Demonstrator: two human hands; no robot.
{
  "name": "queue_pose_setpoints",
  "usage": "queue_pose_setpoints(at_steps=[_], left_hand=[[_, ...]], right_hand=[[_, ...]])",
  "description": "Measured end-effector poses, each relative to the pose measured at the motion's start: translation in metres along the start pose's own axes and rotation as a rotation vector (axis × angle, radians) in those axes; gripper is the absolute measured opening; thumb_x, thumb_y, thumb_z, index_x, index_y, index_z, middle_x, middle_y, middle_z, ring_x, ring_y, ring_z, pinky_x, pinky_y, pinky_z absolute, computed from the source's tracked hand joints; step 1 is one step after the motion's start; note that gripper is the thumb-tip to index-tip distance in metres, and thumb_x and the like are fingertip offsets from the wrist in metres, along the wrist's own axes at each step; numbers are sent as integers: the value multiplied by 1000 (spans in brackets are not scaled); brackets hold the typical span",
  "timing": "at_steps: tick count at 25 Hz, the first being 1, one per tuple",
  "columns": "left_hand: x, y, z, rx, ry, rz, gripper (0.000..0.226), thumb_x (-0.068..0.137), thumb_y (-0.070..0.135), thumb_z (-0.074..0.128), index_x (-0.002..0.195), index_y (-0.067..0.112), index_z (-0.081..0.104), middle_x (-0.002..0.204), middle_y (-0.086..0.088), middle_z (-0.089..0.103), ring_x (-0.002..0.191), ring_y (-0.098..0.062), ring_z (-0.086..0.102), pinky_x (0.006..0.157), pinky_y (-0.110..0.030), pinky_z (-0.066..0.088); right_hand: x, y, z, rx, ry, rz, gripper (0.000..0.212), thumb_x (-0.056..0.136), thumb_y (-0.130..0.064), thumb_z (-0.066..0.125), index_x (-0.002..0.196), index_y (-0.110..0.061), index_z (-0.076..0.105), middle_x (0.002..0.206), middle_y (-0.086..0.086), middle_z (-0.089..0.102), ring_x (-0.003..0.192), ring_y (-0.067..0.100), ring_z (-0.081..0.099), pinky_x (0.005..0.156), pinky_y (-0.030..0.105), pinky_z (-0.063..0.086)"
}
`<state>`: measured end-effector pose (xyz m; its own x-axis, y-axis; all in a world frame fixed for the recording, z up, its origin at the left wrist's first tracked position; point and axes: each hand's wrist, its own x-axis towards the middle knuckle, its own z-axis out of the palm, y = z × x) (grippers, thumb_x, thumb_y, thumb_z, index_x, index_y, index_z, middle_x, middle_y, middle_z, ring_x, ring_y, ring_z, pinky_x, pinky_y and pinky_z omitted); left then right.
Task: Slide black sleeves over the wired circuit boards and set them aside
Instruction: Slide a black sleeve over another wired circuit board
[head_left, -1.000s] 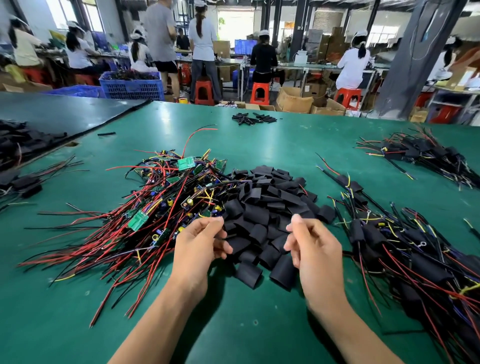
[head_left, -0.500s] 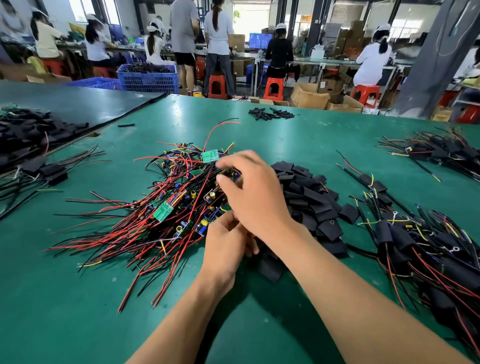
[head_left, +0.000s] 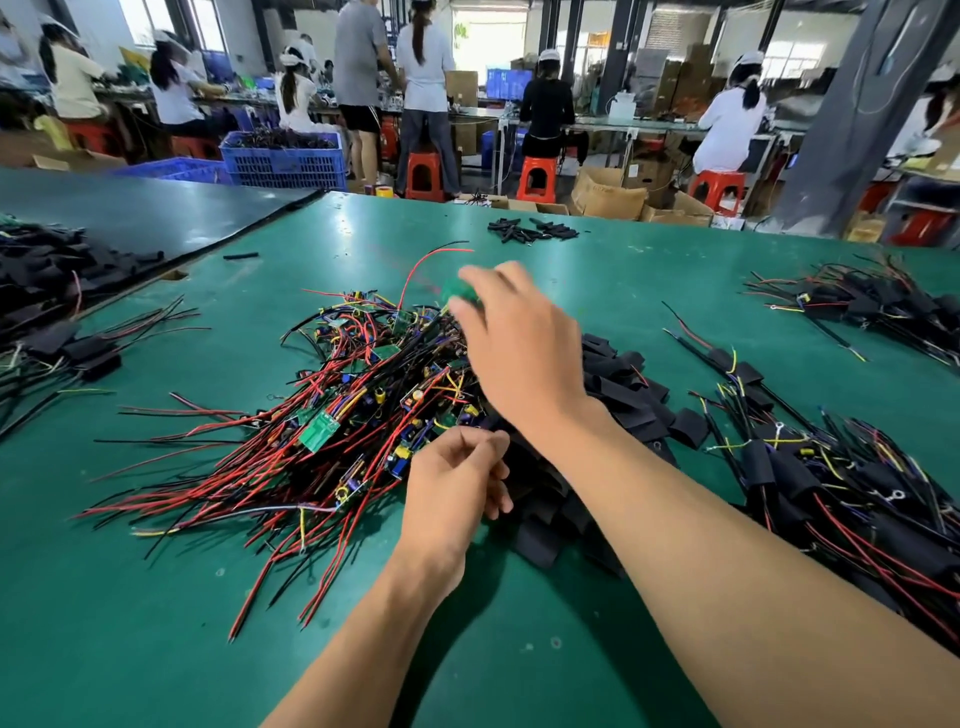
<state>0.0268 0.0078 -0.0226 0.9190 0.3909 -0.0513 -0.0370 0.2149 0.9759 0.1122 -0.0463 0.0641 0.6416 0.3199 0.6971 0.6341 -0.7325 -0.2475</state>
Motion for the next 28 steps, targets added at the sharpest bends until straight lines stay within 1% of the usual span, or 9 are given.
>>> queue_pose_setpoints(at_steps=[3,5,7,10,13,16,21,24,28], left_hand=[[-3,0,0,40,-20,39,17,94,12,65,78,7,61,60,-4,56,41,-19,49,40,-23,35],[-6,0,1,115,-42,96,19,94,16,66,77,10,63,60,-3,58,44,-20,50,42,-22,37],[-9,-1,3,178,-57,141,19,94,19,66,78,10,65,60,-2,59,45,-20,52,43,-22,39],[-10,0,5,200,-49,164,19,94,20,66,77,13,67,57,-2,57,43,-19,50,42,-22,37],[-12,2,6,158,-63,157,21,96,23,65,77,14,69,59,-1,58,42,-19,49,41,-21,36],[-14,2,9,134,-114,150,23,96,27,63,81,12,71,63,-2,59,43,-20,50,42,-21,35],[-22,0,18,226,-219,257,20,93,10,67,92,27,75,69,-4,69,43,-18,53,46,-22,42],[-23,1,16,238,-228,302,33,92,-3,64,104,27,73,75,-4,69,45,-18,53,45,-21,43],[-24,6,11,199,-274,304,37,89,-5,66,104,28,75,82,-1,71,48,-17,52,47,-21,43]], right_hand=[[4,11,-23,543,283,286,26,102,-29,52,121,-15,64,113,1,66,90,22,66,76,36,52],[5,19,-40,983,348,516,19,104,-25,49,109,-13,62,100,-2,66,60,16,63,56,30,49],[-3,29,-54,1347,326,731,21,107,-21,44,97,-11,60,89,0,65,43,10,51,43,23,39],[-37,41,-61,1661,116,902,25,106,-15,43,92,-9,63,84,6,70,45,9,48,47,20,41],[-82,50,-55,1641,-123,925,21,104,-15,45,101,-8,65,81,8,73,50,10,48,47,20,39],[-113,56,-43,1499,-232,969,23,106,-11,41,105,-6,63,80,12,73,45,13,46,43,22,35],[-121,53,-35,1519,-153,985,25,106,-9,39,113,-7,63,69,7,64,42,15,45,39,24,38],[-119,51,-35,1562,-121,940,28,107,-9,37,113,-7,64,76,6,68,47,16,52,43,26,46],[-118,51,-37,1685,-113,959,25,106,-8,37,114,-6,61,88,3,74,54,14,61,52,25,54]])
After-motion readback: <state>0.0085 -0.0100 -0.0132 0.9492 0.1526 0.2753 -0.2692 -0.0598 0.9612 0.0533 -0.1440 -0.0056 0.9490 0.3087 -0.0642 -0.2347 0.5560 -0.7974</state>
